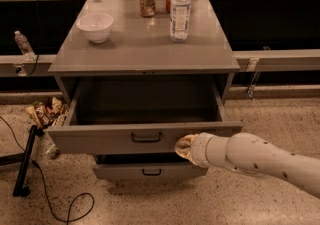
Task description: Close top drawer
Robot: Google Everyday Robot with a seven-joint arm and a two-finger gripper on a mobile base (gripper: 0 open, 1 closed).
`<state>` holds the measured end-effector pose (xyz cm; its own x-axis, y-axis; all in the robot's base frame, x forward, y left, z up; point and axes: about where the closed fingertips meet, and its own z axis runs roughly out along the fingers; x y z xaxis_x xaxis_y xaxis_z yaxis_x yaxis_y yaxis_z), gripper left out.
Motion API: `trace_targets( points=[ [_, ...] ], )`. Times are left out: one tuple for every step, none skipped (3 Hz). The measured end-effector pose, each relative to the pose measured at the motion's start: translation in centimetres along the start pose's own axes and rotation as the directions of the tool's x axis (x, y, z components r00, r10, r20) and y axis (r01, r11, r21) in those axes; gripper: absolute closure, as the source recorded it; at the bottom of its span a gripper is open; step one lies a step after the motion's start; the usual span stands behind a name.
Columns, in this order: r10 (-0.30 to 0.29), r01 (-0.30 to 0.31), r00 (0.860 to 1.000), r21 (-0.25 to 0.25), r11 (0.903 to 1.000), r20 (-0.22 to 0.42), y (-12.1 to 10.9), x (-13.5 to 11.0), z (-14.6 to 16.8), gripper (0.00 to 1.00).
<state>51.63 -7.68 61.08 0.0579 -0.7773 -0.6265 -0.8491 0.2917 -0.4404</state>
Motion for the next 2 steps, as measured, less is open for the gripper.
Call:
trace_targets(
  points=[
    [-0.051,0.051,0.999,-0.002,0.9987,0.016,-3.1,0.6,3.7,1.0],
    [-0.081,0.081,0.997,-0.008,0.9967,0.017,-4.9,1.1,5.7,1.0]
  ],
)
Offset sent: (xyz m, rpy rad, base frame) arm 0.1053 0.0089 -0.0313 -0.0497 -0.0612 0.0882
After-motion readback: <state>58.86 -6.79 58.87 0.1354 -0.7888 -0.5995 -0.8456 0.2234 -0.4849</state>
